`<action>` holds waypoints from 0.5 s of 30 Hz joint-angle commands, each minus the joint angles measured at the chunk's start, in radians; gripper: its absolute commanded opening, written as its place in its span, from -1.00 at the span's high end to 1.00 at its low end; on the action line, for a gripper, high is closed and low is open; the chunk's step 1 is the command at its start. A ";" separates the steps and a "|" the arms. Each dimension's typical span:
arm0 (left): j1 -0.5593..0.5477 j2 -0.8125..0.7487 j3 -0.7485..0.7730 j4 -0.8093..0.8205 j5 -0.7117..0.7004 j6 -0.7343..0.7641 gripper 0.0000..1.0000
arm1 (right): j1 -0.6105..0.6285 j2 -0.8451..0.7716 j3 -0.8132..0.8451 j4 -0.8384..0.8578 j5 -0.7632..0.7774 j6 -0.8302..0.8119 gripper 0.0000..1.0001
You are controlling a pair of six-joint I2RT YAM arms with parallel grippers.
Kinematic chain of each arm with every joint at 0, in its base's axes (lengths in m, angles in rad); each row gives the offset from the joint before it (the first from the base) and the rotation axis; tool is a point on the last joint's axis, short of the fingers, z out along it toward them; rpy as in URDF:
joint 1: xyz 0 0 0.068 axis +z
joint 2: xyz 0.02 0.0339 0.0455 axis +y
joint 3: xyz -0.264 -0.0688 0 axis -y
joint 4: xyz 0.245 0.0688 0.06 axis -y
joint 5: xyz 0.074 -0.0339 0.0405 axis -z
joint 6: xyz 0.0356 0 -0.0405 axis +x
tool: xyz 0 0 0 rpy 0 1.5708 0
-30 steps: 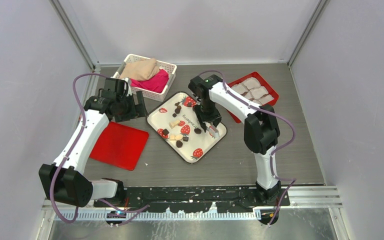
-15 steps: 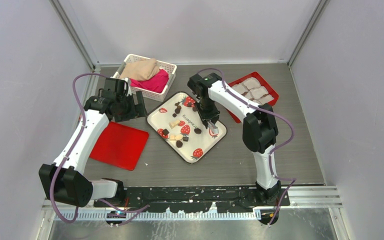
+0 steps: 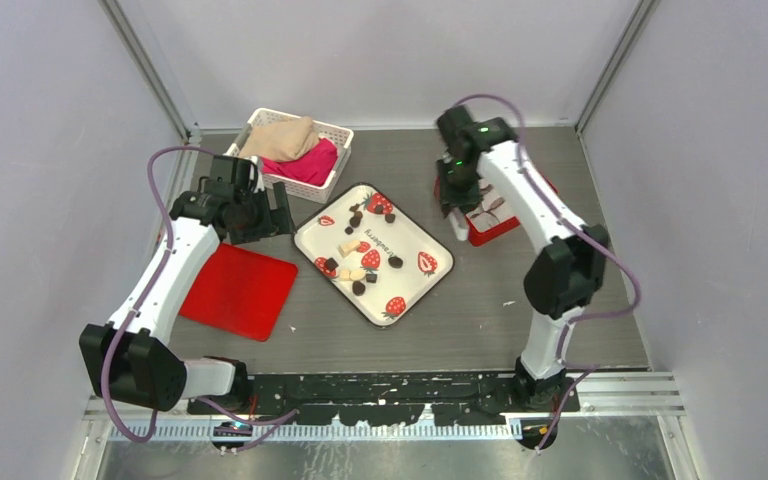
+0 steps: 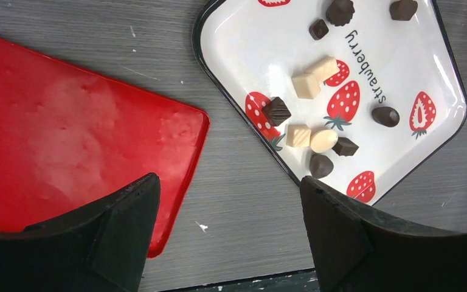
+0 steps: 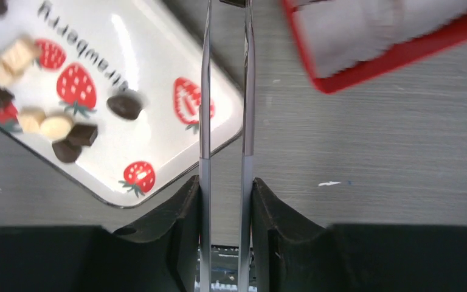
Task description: Pack the chocolate
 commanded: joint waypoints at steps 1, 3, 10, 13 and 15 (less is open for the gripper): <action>-0.003 0.001 0.039 0.054 0.008 0.003 -0.71 | -0.156 -0.152 -0.065 0.024 -0.003 0.043 0.99; -0.002 0.003 0.040 0.056 0.010 0.000 -0.71 | -0.196 -0.164 -0.111 0.007 -0.004 0.040 0.99; -0.003 0.003 0.039 0.059 0.018 -0.009 -0.71 | -0.257 -0.188 -0.268 0.035 -0.022 0.029 0.98; -0.002 0.004 0.040 0.059 0.026 -0.013 -0.70 | -0.263 -0.183 -0.296 0.054 -0.044 0.027 0.94; -0.003 0.003 0.040 0.056 0.028 -0.014 -0.70 | -0.262 -0.177 -0.305 0.058 -0.044 0.024 0.92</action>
